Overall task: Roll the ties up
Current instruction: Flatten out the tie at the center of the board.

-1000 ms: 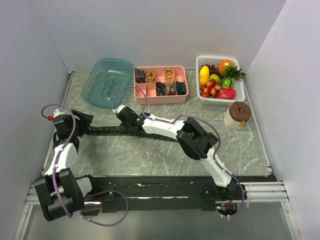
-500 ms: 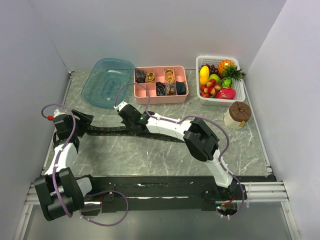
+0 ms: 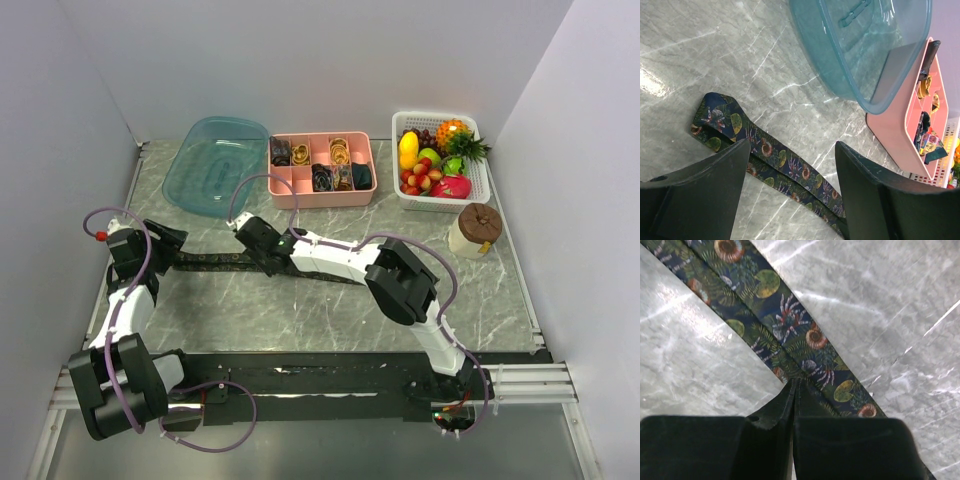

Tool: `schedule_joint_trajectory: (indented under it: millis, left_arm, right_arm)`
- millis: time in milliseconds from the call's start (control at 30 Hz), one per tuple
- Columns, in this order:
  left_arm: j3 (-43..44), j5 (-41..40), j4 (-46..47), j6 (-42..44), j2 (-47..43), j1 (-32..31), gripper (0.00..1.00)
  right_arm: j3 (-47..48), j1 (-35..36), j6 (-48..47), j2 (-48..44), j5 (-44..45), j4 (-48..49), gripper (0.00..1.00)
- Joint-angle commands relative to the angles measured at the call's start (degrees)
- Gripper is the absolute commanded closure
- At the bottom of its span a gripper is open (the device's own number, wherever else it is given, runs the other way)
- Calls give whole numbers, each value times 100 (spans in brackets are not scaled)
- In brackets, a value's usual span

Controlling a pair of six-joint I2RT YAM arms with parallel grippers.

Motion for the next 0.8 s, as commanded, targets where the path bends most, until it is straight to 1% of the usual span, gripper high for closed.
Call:
schedule_joint_trajectory:
  millis: [0, 200, 233, 300, 333, 400, 433, 500, 533, 633, 767]
  left_arm:
    - [91, 37, 140, 102, -23, -8, 25]
    - [-6, 239, 455, 76, 91, -25, 26]
    - [-6, 283, 526, 76, 205, -69, 30]
    - [38, 275, 667, 58, 372, -148, 33]
    - [64, 257, 711, 67, 547, -262, 39]
    - [126, 231, 781, 15, 750, -359, 48]
    - [135, 222, 886, -12, 934, -420, 64]
    - [126, 239, 1036, -152, 1110, -447, 79]
    - [135, 231, 1141, -188, 1259, -447, 89]
    - [179, 248, 1256, -250, 1549, -456, 99]
    - [109, 204, 1300, -302, 1683, -474, 99]
  right_arm:
    - [-30, 32, 110, -58, 109, -79, 100]
    - [-276, 24, 233, -374, 31, 158, 100]
    - [-285, 6, 242, -392, -4, 167, 100]
    - [-232, -3, 277, -366, -66, 149, 100]
    - [-197, -3, 295, -348, -66, 114, 100]
    - [-171, -12, 321, -304, -93, 61, 100]
    - [-171, -12, 339, -304, -101, 70, 100]
    - [-249, -29, 383, -339, -162, 123, 100]
    - [-258, -29, 383, -357, -172, 123, 100]
    - [-320, -21, 401, -427, -268, 140, 100]
    - [-469, -38, 436, -532, -321, 193, 100]
